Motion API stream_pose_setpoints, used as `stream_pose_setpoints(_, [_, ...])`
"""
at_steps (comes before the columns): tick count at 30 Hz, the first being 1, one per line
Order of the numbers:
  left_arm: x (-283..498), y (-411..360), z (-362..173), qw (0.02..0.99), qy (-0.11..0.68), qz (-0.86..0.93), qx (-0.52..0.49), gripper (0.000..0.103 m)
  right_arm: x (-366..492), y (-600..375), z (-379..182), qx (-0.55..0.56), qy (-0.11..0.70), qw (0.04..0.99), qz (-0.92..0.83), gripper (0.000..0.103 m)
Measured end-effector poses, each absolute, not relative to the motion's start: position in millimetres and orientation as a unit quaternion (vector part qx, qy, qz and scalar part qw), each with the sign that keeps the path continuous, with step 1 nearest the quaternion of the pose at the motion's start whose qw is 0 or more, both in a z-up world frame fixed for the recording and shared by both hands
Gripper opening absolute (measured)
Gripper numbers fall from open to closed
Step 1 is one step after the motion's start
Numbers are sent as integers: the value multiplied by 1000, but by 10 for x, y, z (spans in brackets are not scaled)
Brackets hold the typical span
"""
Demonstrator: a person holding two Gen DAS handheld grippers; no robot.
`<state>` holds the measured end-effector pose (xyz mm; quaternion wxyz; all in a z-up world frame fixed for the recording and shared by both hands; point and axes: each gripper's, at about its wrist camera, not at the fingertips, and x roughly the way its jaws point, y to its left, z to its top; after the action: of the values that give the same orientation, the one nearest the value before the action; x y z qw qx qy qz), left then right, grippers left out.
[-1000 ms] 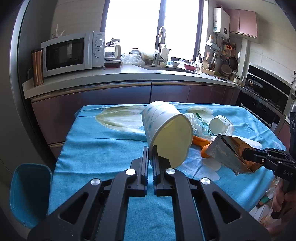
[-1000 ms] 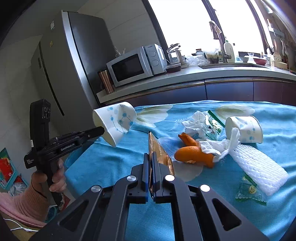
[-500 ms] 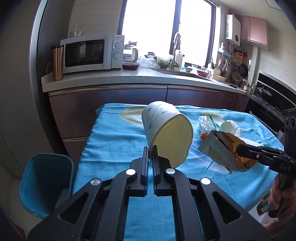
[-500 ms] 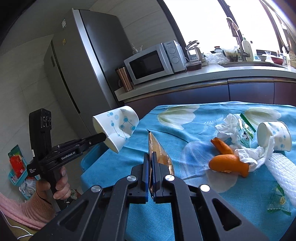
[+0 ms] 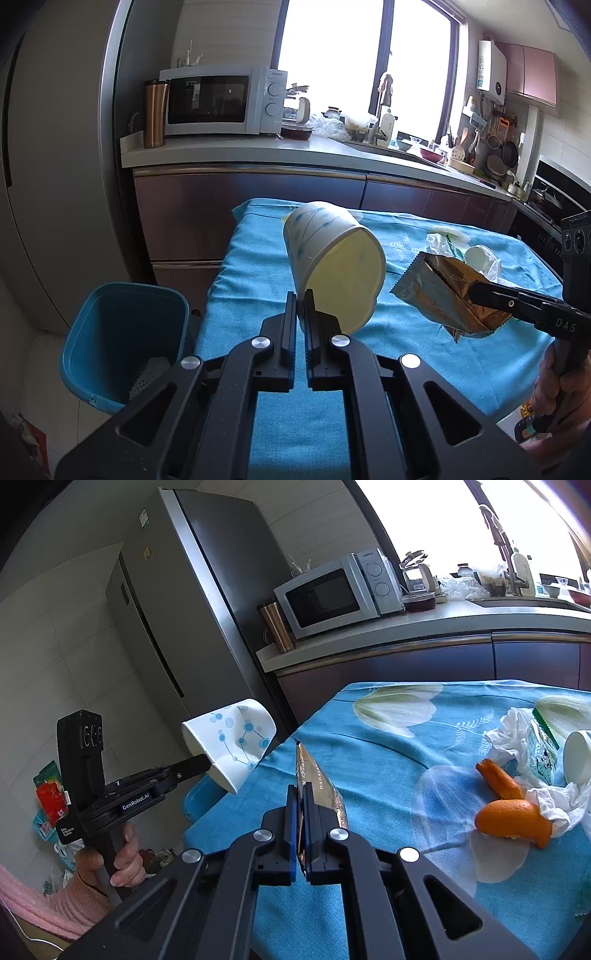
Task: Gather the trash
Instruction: 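Carry the wrapper and paper cup over the teal bin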
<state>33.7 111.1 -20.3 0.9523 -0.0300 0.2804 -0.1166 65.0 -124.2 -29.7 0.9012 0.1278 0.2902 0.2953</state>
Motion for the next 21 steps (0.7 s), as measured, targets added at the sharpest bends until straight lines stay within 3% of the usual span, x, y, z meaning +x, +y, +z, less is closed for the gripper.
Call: stream_pose_setpoints(21, [75, 1853, -222, 958, 280, -25, -59, 4, 852, -631, -233, 110, 296, 875, 366, 2])
